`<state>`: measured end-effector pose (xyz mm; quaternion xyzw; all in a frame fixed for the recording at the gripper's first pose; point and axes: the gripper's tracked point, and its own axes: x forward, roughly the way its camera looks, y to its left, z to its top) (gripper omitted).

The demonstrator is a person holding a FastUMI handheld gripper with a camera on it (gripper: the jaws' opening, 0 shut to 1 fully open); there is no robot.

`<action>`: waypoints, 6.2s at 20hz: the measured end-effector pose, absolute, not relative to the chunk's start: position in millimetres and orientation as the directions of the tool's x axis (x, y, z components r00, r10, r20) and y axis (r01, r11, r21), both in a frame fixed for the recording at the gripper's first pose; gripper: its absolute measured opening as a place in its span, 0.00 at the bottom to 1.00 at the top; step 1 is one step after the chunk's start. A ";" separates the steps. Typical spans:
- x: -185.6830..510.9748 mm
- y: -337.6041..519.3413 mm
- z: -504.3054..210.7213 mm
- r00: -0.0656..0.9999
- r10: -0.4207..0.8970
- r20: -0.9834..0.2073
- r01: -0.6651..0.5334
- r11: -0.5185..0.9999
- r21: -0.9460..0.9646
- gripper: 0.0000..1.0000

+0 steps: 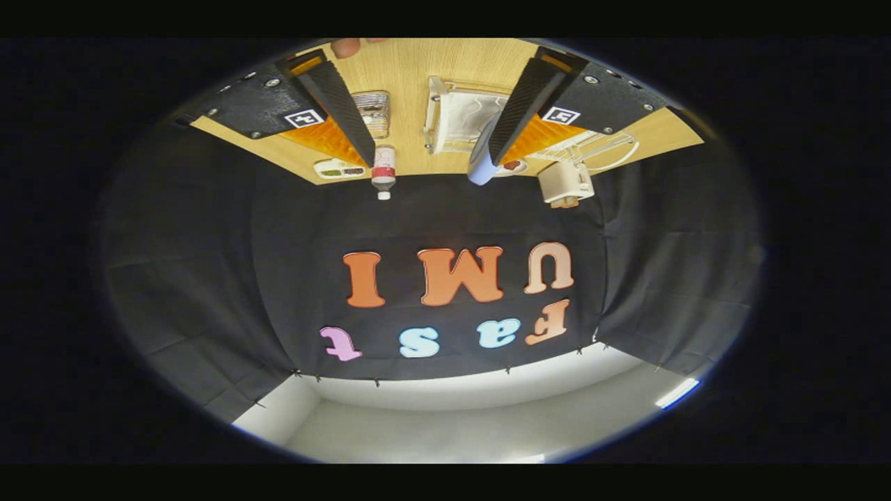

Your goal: Take the plate from the dish rack, then take the spoon from the basket and place it into the plate.

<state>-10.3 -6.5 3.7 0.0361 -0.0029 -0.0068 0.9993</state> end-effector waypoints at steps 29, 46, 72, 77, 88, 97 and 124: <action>129.8 76.6 -102.7 0.893 -0.098 -0.440 0.152 0.984 0.089 0.92; 148.7 71.0 -87.5 0.864 -0.281 -0.419 0.293 0.955 -0.038 0.25; 9.5 110.4 -76.4 0.901 0.085 -0.426 0.086 0.926 0.367 0.25; -24.8 118.5 -108.7 0.880 0.174 -0.442 0.081 0.863 0.499 0.25; -60.4 122.8 -176.4 0.841 0.267 -0.471 0.152 0.719 0.678 0.25; -76.2 137.9 -222.4 0.794 0.341 -0.503 0.257 0.561 0.787 0.25; -30.1 -1.0 -157.6 0.906 -0.124 -0.404 0.279 0.893 0.352 0.98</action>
